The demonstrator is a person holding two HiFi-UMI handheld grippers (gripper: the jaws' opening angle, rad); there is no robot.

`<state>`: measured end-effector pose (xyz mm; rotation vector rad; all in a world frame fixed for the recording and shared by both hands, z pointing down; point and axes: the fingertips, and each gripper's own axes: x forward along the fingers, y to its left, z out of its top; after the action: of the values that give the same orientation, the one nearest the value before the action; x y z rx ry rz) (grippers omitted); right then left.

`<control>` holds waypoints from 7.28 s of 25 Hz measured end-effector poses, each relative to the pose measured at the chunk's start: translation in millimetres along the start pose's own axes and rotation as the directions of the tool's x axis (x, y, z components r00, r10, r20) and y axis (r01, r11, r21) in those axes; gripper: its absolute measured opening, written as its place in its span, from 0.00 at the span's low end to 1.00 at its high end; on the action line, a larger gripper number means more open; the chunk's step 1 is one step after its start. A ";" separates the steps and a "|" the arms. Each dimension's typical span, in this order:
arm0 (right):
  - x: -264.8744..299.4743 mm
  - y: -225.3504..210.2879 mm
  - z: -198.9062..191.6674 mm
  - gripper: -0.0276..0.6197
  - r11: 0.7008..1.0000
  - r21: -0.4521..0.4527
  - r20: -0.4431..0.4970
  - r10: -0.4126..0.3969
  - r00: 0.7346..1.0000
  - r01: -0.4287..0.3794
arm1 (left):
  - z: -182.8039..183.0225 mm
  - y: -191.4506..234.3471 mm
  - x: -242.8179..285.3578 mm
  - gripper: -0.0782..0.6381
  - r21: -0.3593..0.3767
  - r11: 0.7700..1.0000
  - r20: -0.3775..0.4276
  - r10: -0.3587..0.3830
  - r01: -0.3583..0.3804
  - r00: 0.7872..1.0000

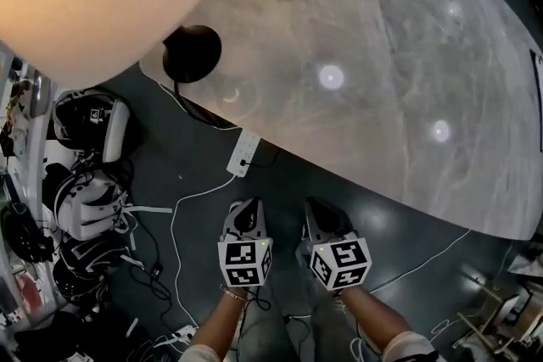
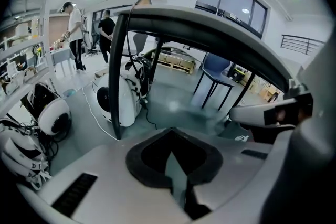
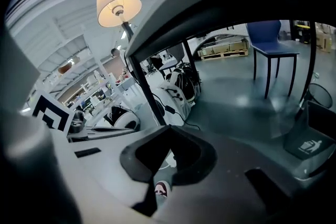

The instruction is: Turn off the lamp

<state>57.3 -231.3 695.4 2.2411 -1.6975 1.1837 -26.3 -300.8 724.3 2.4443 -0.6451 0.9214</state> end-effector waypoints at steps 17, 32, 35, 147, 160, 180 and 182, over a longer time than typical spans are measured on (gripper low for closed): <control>26.7 -9.2 -3.2 0.04 0.999 0.045 0.040 -0.030 0.999 0.029 | 40.9 37.2 66.2 0.10 0.075 0.997 0.054 0.026 -0.030 0.998; 34.5 -11.5 -5.4 0.04 0.991 0.100 0.046 -0.089 0.995 0.084 | 90.6 96.4 124.7 0.29 0.056 0.991 0.073 0.118 -0.122 0.990; 36.4 -13.1 -7.5 0.04 0.989 0.116 0.044 -0.101 0.994 0.096 | 91.0 100.1 134.5 0.29 0.065 0.990 0.058 0.120 -0.124 0.991; 46.2 69.2 70.5 0.24 0.999 0.044 0.066 -0.031 0.997 0.028 | 137.0 -34.6 -56.8 0.14 0.066 0.915 -0.033 -0.397 0.398 0.917; 42.2 69.0 66.7 0.18 0.998 0.052 0.075 -0.035 0.997 0.031 | 129.2 -40.4 -57.3 0.14 0.076 0.905 -0.047 -0.415 0.418 0.908; 40.5 66.0 69.2 0.18 0.998 0.054 0.073 -0.013 0.997 0.009 | 132.4 -42.8 -55.9 0.14 0.066 0.904 -0.040 -0.421 0.423 0.906; 42.1 64.8 68.8 0.19 0.998 0.057 0.074 -0.007 0.997 0.003 | 132.4 -41.3 -54.0 0.14 0.067 0.905 -0.037 -0.419 0.420 0.907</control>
<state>41.2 -322.9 650.0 2.3491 -1.7041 1.1766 25.3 -326.9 587.1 2.4889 -0.0621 0.8020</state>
